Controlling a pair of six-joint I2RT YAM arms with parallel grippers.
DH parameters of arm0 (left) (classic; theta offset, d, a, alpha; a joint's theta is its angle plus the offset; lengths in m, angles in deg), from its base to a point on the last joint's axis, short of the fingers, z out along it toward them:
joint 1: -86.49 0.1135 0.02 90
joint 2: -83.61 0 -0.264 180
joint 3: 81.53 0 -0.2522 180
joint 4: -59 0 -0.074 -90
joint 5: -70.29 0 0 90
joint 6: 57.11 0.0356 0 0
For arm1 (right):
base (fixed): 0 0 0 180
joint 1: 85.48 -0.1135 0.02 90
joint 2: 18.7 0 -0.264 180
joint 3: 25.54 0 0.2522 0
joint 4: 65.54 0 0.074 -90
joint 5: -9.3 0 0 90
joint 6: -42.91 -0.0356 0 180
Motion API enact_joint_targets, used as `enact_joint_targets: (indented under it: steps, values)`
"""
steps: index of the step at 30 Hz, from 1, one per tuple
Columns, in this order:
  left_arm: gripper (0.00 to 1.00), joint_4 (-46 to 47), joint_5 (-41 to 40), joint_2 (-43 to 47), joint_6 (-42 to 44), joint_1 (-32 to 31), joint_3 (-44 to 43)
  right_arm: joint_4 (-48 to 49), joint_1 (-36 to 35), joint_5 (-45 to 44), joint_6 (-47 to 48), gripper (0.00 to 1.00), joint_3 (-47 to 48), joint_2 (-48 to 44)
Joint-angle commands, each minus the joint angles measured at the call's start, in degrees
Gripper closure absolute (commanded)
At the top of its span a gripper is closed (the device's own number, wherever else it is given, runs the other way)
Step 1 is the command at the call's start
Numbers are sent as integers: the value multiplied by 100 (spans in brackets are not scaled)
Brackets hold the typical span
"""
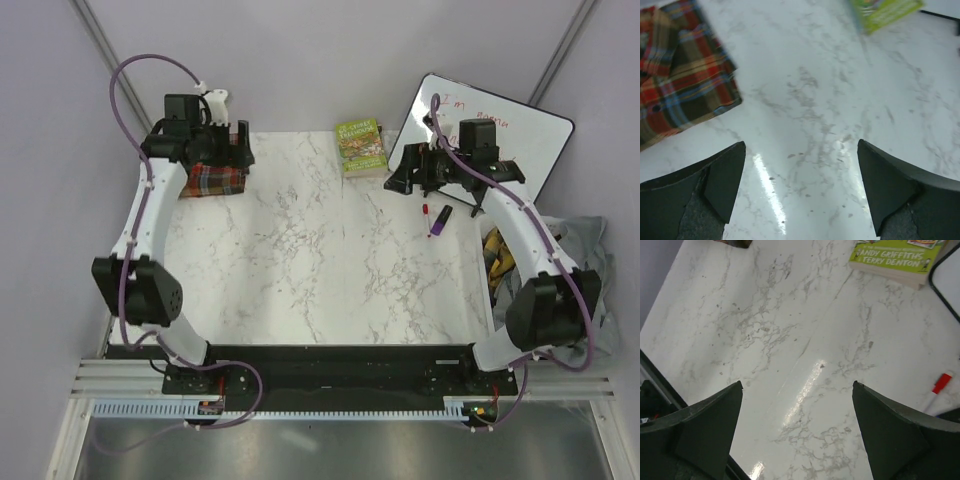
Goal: Fold and stack the long sleeve shirts
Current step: Neatly place the folded shirt to the corner
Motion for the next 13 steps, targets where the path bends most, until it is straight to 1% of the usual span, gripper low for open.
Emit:
enact_joint_targets:
  steps: [1, 2, 4, 5, 7, 8, 11, 13]
  values:
    - [1, -378, 437, 1160, 296, -709, 596, -319, 83, -1107, 703, 2, -398, -986]
    - [1, -343, 472, 1283, 269, -866, 902, -284, 83, -1152, 712, 2, -739, -1137]
    - [1, -317, 656, 1643, 155, -955, 1255, -230, 83, -1222, 765, 2, -1231, -1549]
    - [1, -230, 718, 1766, 137, -999, 1640, -239, 83, -1301, 800, 2, -1373, -1664]
    - [1, -71, 684, 2161, 128, -1017, 2063, -265, 83, -1372, 870, 2, -1637, -1989]
    - [1, -1, 657, 2294, 154, -1026, 2457, -283, 83, -1372, 914, 2, -1873, -2104]
    - [1, 158, 543, 2716, 146, -1026, 3056, -275, 92, -1363, 949, 2, -2270, -2429]
    - [1, 193, 534, 2953, 155, -1026, 3242, -204, 83, -1381, 958, 2, -2524, -2666]
